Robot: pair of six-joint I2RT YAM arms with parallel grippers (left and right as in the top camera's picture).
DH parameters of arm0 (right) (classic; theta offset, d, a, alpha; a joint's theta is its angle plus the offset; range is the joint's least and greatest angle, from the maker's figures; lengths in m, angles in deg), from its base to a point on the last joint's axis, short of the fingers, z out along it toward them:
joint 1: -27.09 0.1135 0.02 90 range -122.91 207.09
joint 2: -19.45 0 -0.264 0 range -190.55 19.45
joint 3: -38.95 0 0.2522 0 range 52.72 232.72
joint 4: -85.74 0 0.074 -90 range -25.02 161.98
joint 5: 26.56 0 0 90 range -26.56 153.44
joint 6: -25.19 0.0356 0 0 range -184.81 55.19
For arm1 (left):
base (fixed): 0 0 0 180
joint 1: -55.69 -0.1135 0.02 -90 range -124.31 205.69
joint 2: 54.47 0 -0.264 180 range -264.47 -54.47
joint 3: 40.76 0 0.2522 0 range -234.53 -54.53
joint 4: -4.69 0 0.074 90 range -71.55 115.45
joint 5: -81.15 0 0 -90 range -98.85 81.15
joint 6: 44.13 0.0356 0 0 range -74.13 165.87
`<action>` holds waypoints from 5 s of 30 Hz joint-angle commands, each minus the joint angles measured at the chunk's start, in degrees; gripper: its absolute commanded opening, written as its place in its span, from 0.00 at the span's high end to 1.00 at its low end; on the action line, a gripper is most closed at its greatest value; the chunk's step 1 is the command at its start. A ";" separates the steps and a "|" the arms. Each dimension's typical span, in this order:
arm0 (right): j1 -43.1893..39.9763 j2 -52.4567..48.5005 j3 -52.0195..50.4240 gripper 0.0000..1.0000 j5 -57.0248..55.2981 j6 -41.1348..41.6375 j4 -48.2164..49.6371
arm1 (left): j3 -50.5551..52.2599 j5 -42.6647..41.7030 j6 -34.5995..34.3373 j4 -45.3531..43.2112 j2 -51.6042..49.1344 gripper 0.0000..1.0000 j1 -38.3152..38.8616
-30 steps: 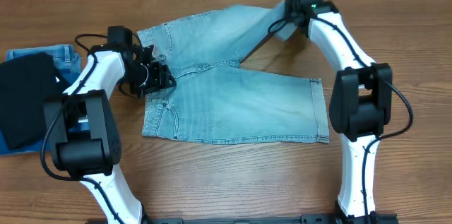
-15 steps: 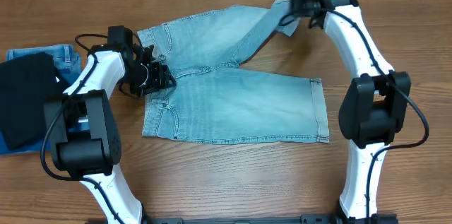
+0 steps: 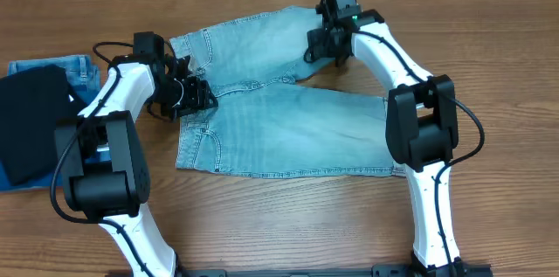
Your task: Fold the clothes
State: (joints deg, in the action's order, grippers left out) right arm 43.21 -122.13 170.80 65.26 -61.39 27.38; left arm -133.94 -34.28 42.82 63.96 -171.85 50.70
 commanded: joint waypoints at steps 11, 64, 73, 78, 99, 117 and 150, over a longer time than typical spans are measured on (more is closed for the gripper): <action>-2.14 1.97 10.05 0.26 -6.67 1.33 -0.61 | 1.16 2.05 -0.35 -0.24 -1.40 0.37 -0.59; -10.73 9.46 8.61 0.23 5.16 12.00 -37.88 | 1.18 2.03 0.07 0.31 -1.40 0.37 -0.59; -15.82 8.09 8.59 0.18 13.60 11.39 -23.32 | 1.18 2.03 0.04 1.18 -1.40 0.37 -0.59; -15.82 1.77 8.50 0.14 13.66 9.99 -21.86 | 1.18 2.03 0.04 1.81 -1.40 0.37 -0.59; -15.87 1.01 36.44 0.57 -0.09 2.08 -48.13 | 1.18 2.03 0.09 3.72 -1.40 0.37 -0.59; -16.33 -2.05 23.06 0.26 1.51 0.61 -38.34 | 1.18 2.03 0.07 4.24 -1.40 0.37 -0.59; -21.57 -8.76 29.44 0.44 12.33 5.07 -18.53 | 1.18 2.05 0.04 6.73 -1.40 0.37 -0.55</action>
State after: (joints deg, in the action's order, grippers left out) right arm 22.29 -131.39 196.00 75.49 -55.66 8.98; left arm -133.92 -35.18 42.85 69.76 -171.85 50.70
